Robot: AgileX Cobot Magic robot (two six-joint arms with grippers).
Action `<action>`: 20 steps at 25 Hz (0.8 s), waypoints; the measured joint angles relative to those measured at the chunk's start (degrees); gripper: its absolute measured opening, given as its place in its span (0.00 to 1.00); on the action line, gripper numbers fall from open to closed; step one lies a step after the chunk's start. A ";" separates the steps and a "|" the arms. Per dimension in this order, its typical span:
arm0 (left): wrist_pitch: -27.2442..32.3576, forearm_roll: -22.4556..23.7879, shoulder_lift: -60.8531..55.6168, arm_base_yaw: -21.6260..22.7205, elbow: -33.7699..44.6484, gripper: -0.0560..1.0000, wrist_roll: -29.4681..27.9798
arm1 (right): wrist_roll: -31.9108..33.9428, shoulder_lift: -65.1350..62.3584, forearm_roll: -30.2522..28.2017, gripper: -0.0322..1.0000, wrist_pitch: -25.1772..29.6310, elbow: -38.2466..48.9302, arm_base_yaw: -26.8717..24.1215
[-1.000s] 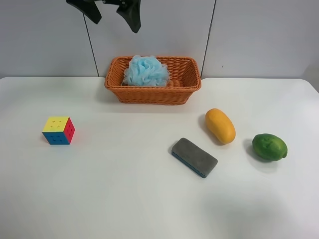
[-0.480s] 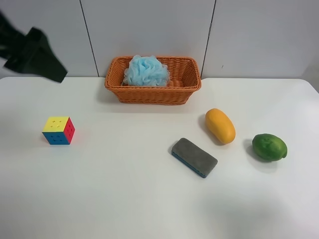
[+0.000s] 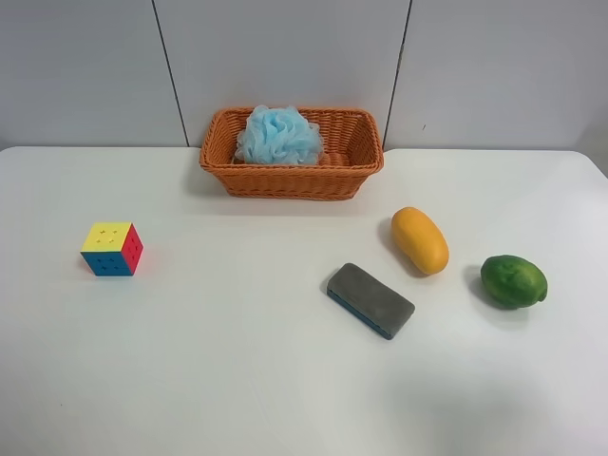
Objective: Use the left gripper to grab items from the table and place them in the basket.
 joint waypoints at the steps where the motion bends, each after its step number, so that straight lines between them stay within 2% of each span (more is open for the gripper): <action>1: -0.01 0.00 -2.26 0.00 1.27 0.99 -0.05 | 0.00 0.00 0.00 0.99 0.00 0.00 0.00; 4: -0.01 0.07 -7.52 2.20 4.50 0.99 -0.07 | 0.00 0.00 0.00 0.99 0.00 0.00 0.00; 13: 0.19 -0.36 -17.67 19.51 11.15 0.99 0.08 | 0.00 0.00 0.00 0.99 0.00 0.00 0.00; 17: 0.19 -0.69 -20.53 23.85 11.29 0.99 0.54 | 0.00 0.00 0.00 0.99 0.00 0.00 0.00; 20: 0.19 -0.69 -23.29 24.92 11.29 0.99 0.54 | 0.00 0.00 0.00 0.99 0.00 0.00 0.00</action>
